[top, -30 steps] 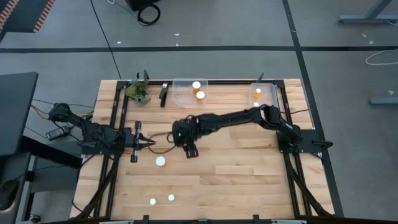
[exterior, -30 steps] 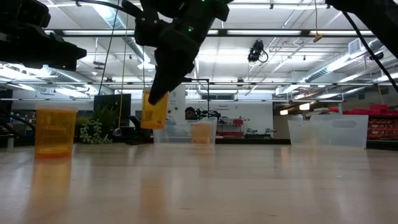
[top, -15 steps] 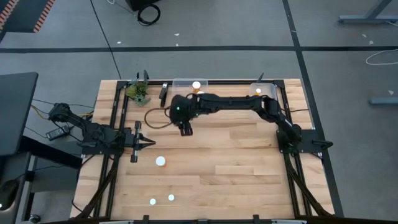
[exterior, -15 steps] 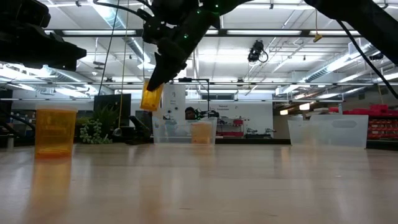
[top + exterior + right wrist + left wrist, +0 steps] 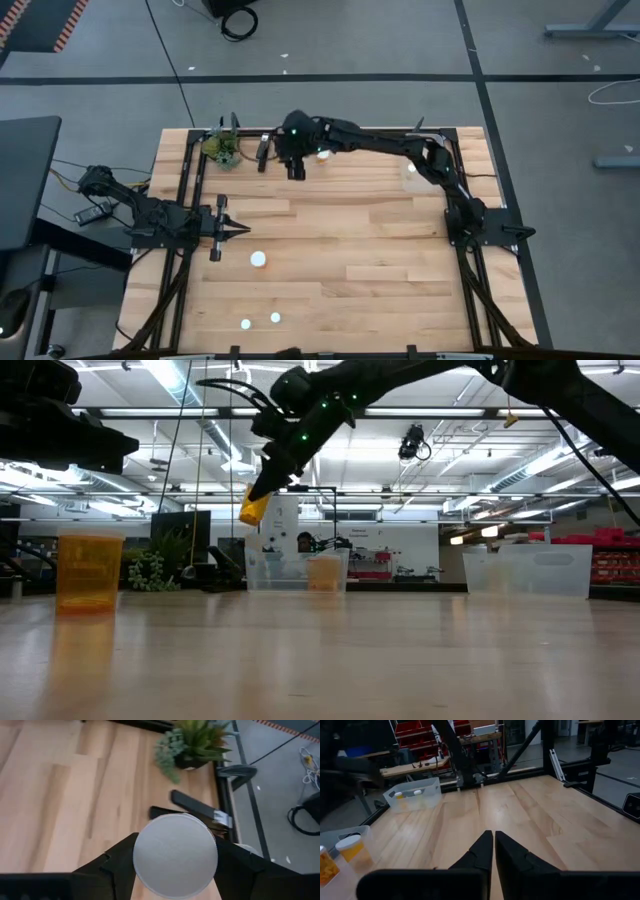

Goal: Pick and place medicine bottles into bin by pill shape (circle, oval)
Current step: Put the right big orange pill bottle into the left transparent bin

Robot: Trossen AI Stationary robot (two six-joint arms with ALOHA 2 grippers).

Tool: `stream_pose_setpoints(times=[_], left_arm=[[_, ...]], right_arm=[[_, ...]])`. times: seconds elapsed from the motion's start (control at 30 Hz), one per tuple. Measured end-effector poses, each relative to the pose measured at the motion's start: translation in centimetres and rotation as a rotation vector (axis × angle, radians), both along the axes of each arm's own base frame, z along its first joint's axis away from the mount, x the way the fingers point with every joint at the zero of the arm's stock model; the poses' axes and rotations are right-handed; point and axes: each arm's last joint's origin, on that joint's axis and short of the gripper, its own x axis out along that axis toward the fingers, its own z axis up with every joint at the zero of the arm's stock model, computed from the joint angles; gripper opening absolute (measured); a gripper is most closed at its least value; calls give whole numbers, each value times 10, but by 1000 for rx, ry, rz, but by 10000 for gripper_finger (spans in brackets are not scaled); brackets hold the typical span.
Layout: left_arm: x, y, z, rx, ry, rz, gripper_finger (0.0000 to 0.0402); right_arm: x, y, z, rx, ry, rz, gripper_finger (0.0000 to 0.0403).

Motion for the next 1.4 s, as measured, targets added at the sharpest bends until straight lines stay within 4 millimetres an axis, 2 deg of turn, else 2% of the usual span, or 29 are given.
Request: stream_pose_setpoints(times=[0.17, 0.4, 0.7, 0.93, 1.13, 1.4], left_arm=[[0, 0, 0, 0, 0, 0, 34], [0, 0, 0, 0, 0, 0, 31], [0, 0, 0, 0, 1, 1, 30], [0, 0, 0, 0, 0, 0, 34], [0, 0, 0, 0, 0, 1, 26], [0, 0, 0, 0, 1, 0, 34]], right_arm=[[-5, -25, 4, 18, -74, 21, 225], [-11, -50, -1, 7, -140, 6, 225], [-21, -73, -24, 34, -144, -58, 225], [-26, -84, -46, 81, -169, -118, 225], [-24, -84, -71, 126, -121, -149, 225], [-25, -93, -73, 138, -139, -198, 225]])
